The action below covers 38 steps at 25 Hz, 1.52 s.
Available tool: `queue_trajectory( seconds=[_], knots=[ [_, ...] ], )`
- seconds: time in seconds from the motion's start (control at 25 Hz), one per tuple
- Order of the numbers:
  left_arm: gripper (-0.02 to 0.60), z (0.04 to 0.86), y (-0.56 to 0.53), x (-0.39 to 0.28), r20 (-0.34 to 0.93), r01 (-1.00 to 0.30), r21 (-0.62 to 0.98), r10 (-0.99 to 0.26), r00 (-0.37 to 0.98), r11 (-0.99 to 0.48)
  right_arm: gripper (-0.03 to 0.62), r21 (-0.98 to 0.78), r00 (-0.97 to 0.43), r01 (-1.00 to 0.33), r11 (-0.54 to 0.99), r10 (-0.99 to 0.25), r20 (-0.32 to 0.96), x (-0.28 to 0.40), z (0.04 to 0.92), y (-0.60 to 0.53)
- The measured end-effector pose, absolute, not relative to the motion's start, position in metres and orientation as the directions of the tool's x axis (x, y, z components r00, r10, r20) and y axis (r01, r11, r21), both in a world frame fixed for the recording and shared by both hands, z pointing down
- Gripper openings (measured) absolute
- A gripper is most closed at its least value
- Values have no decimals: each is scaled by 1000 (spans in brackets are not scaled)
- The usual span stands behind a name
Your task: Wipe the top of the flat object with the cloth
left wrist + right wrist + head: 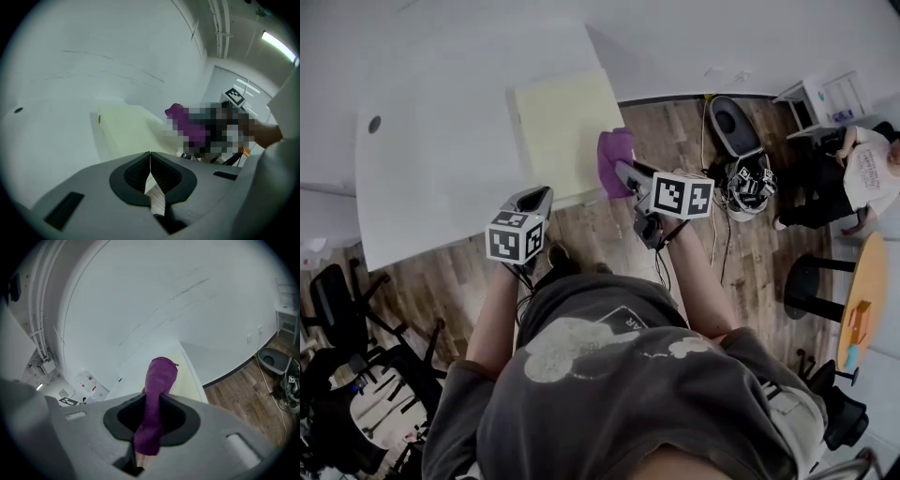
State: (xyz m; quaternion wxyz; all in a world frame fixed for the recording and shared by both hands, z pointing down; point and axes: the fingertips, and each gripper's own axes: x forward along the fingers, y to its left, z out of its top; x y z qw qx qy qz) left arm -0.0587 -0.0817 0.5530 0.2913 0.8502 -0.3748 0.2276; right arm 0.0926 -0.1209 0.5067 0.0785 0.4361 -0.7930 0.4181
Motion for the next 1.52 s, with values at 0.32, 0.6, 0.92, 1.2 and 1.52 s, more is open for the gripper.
queue_trajectory(
  seconds=[0.32, 0.6, 0.92, 1.2, 1.52],
  knots=[
    [0, 568, -88, -58, 642, -743, 359, -429, 636, -565, 74, -583, -598, -767, 268, -628, 497, 83, 503, -138],
    [0, 574, -90, -58, 664, -735, 378, -389, 639, -562, 75, -583, -627, -754, 304, -597, 500, 53, 501, -154],
    [0, 575, -92, -58, 630, -678, 460, -327, 705, -574, 75, -548, -647, -754, 361, -550, 528, 7, 505, -182],
    [0, 575, -91, -62, 596, -623, 499, -284, 751, -602, 75, -502, -635, -771, 391, -524, 567, -37, 513, -217],
    [0, 573, -87, -61, 618, -625, 492, -262, 741, -606, 74, -462, -643, -765, 449, -502, 579, -64, 512, -266]
  ],
)
